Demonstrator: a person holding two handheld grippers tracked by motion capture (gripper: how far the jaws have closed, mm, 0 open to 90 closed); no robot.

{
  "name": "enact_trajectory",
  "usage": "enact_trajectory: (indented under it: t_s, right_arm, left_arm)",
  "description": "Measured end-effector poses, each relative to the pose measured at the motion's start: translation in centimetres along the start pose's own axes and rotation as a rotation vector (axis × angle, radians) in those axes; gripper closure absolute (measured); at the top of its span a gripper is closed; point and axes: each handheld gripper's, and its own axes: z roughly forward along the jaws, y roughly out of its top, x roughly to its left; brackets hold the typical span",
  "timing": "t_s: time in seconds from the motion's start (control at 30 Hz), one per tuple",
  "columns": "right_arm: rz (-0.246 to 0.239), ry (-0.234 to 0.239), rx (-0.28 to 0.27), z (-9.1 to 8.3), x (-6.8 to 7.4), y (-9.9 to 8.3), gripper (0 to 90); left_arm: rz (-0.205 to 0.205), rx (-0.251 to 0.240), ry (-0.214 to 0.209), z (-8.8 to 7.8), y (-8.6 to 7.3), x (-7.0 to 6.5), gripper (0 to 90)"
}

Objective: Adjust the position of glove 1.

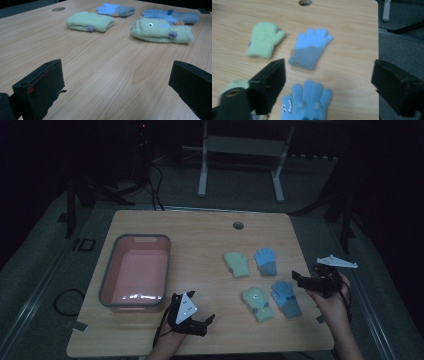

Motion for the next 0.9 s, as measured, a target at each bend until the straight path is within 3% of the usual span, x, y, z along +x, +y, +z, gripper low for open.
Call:
enact_trajectory:
  t_s: [0.27,0.57,0.63,0.7,0.9]
  right_arm:
    - [-0.06,0.018,-0.005,0.7,1.4,2.5,17.4]
    - [-0.087,0.098,-0.017,2.0,3.8,5.5,20.7]
    - [-0.087,0.098,-0.017,2.0,3.8,5.5,20.7]
    - [-0.108,0.118,-0.017,2.8,4.9,6.2,20.7]
    - [-0.14,0.141,-0.009,3.8,6.2,6.8,25.3]
  left_arm:
    - [-0.003,-0.002,-0.004,0.0,0.0,0.0,0.1]
    - [-0.001,0.0,-0.007,0.0,0.0,0.0,0.1]
    - [-0.001,-0.001,-0.007,0.0,0.0,0.0,0.1]
    - [0.0,-0.001,-0.008,0.0,0.0,0.0,0.1]
    - [0.002,-0.002,-0.008,0.0,0.0,0.0,0.1]
